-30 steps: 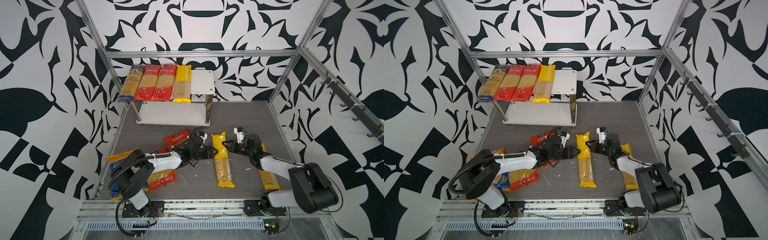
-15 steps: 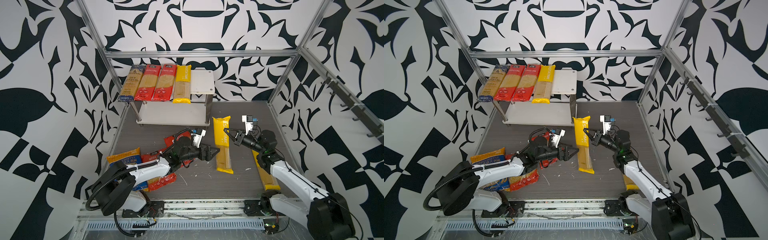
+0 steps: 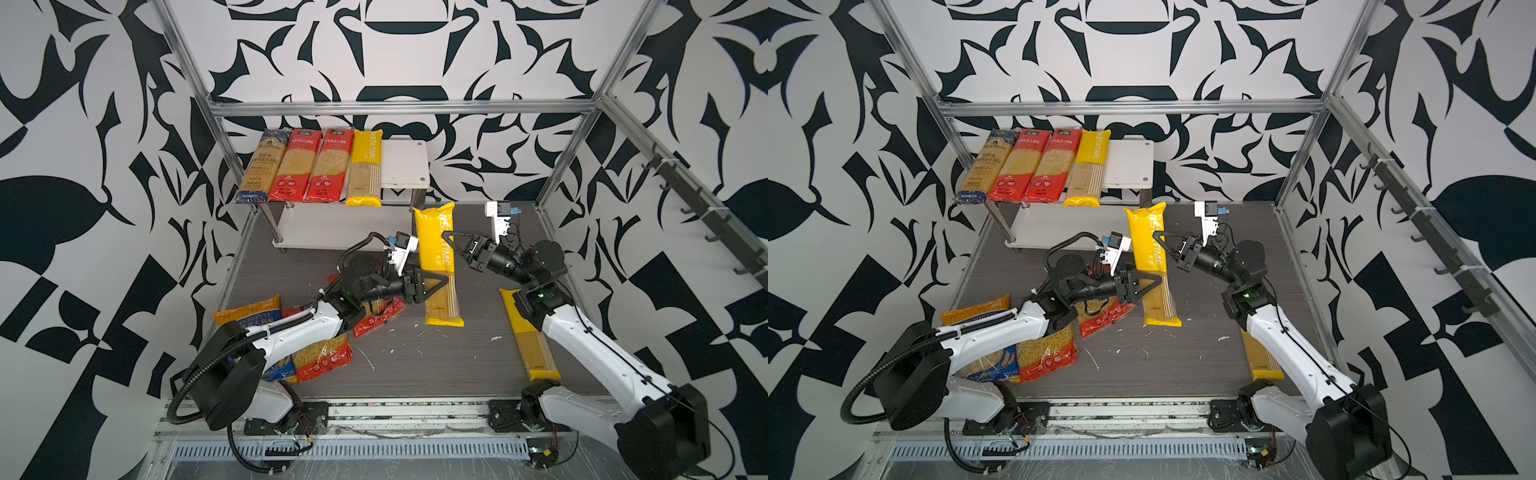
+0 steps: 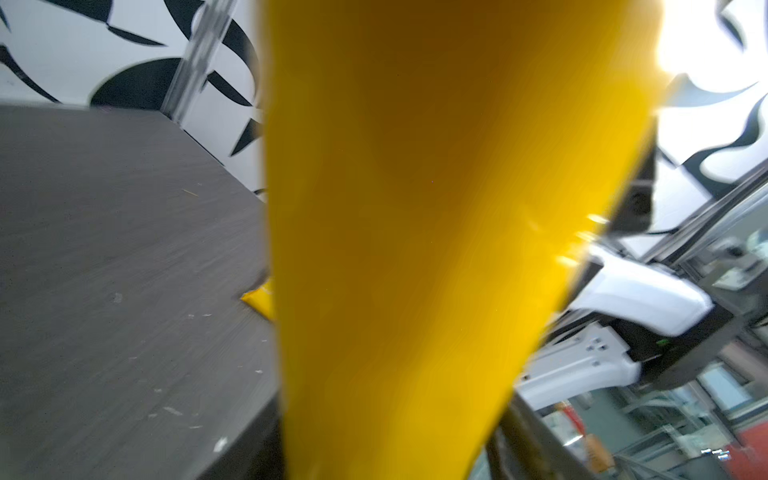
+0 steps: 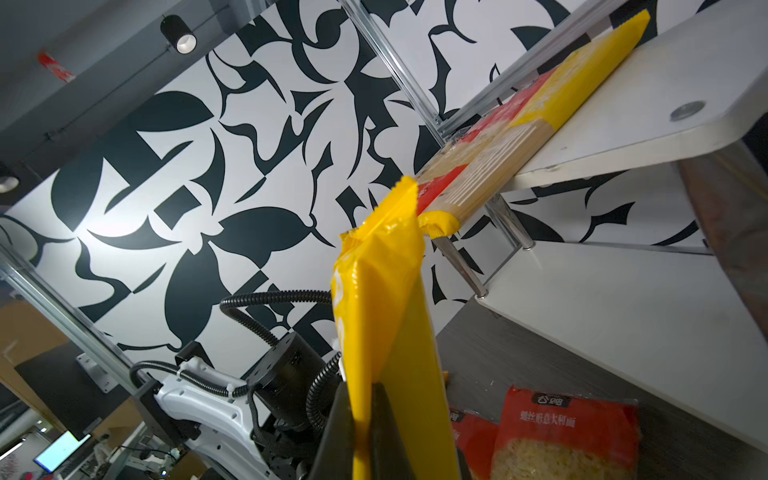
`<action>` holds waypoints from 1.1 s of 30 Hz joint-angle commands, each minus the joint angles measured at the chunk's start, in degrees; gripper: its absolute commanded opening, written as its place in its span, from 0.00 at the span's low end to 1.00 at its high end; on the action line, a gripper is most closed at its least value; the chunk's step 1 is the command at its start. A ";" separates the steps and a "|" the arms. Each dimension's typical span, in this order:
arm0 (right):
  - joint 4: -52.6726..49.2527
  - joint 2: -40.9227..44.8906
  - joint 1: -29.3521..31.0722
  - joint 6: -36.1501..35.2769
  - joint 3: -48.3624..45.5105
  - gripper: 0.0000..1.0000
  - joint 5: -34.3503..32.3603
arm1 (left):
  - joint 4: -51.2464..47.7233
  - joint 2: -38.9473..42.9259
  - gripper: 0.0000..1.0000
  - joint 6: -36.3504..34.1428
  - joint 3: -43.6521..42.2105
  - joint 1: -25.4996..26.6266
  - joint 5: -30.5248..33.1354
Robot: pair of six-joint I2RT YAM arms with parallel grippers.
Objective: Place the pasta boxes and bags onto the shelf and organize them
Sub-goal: 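Lift the yellow pack upright with both grippers, then carry the upright yellow pack onto the shelf with right gripper while left releases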
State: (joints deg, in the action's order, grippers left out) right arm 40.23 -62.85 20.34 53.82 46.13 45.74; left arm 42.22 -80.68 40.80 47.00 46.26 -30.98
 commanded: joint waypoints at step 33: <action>-15.72 9.16 4.88 -4.15 -5.99 0.37 -13.21 | -24.02 -2.68 0.17 14.78 28.64 -9.56 -3.11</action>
State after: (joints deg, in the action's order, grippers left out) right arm 15.09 -52.93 25.02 46.76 39.77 35.83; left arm 14.15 -84.53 54.85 71.13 36.80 -33.74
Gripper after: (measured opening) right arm 0.399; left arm 0.237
